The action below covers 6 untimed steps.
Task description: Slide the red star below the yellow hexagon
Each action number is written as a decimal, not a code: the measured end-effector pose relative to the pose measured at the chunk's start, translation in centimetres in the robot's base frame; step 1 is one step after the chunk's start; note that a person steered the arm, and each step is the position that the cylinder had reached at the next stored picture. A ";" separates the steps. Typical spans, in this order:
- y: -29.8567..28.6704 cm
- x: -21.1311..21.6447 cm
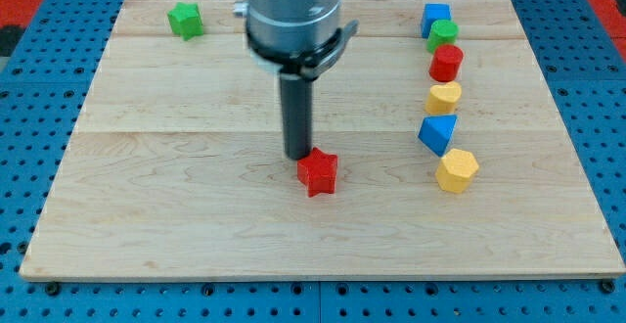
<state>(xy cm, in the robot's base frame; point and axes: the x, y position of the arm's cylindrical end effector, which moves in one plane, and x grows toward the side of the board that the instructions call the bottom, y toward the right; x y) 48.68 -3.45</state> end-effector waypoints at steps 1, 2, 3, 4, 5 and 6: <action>1.5 2.2; 8.7 5.6; 8.6 5.6; 6.5 1.6; 10.2 1.7; 11.6 5.0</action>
